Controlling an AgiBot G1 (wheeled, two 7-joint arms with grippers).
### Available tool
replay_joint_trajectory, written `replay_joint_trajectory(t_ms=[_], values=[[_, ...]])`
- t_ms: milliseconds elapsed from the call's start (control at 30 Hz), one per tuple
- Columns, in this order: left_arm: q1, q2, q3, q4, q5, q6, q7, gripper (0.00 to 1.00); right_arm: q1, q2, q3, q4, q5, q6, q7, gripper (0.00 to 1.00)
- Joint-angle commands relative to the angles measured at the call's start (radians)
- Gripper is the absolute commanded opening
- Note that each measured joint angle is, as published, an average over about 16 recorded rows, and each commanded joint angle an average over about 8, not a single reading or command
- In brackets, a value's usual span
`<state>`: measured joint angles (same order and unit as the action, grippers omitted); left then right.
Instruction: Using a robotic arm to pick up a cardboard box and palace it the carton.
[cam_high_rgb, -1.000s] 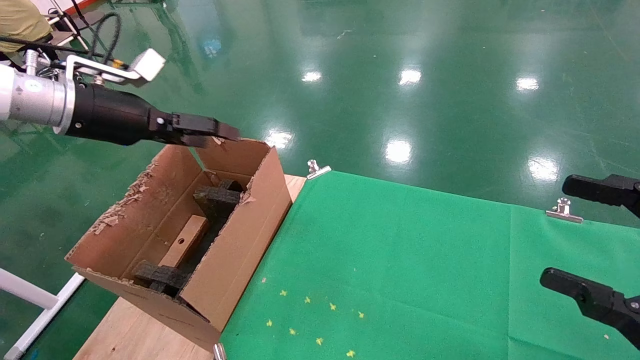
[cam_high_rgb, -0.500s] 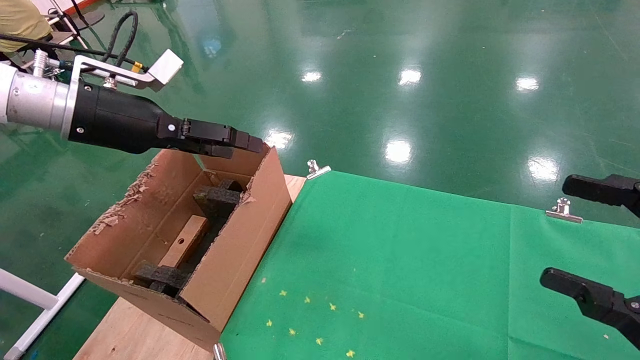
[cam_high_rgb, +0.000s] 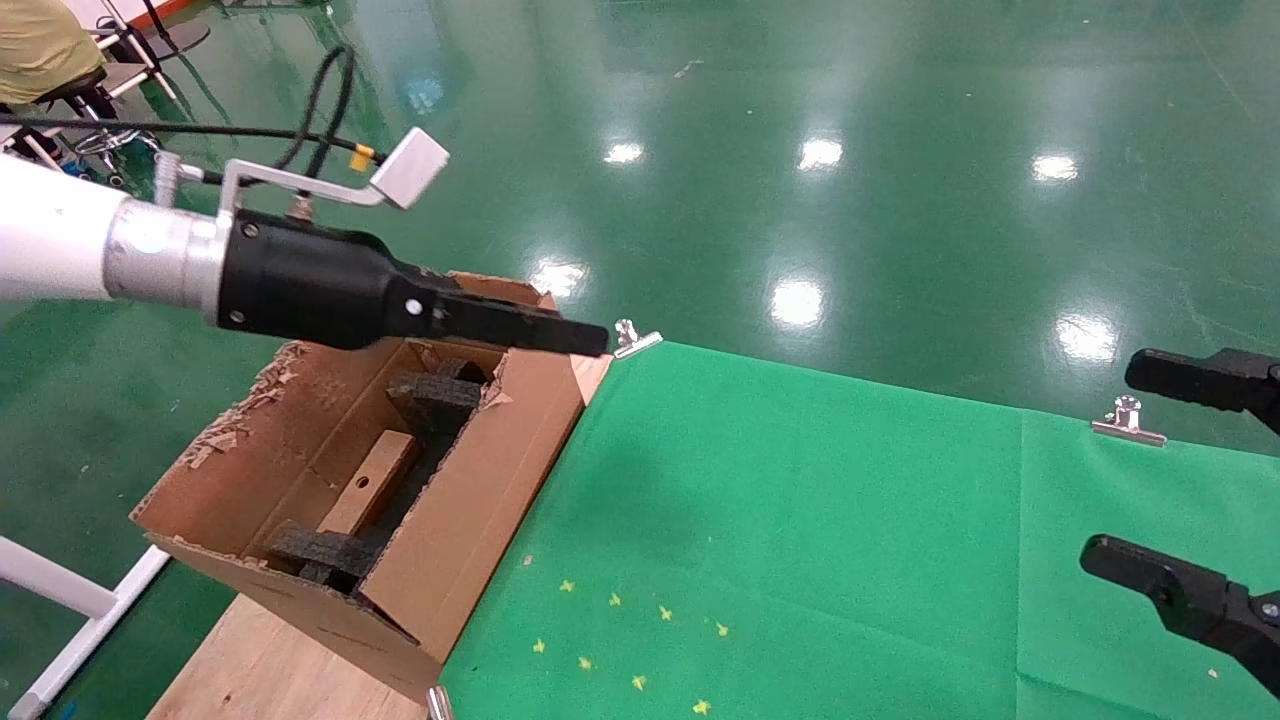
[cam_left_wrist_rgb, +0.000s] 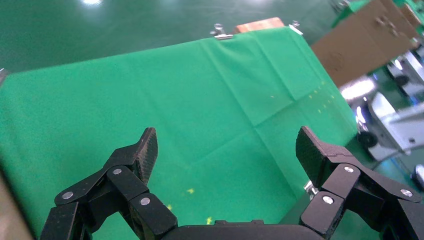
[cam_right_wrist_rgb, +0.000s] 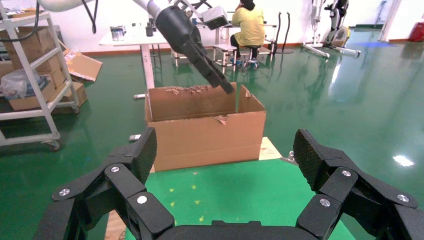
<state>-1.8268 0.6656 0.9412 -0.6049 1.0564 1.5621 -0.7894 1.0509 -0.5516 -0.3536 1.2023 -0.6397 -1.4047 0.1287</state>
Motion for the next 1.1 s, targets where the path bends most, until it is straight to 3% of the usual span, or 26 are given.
replay_joint_trajectory(t_ms=[33, 1100], values=[[0.033, -0.002, -0.029, -0.030, -0.014, -0.003, 0.026, 1.00, 0.000, 0.000, 0.000, 0.000, 0.000, 0.000, 0.000, 1.00], [0.561, -0.041, -0.493, -0.507, -0.243, -0.050, 0.449, 1.00, 0.000, 0.000, 0.000, 0.000, 0.000, 0.000, 0.000, 1.00]])
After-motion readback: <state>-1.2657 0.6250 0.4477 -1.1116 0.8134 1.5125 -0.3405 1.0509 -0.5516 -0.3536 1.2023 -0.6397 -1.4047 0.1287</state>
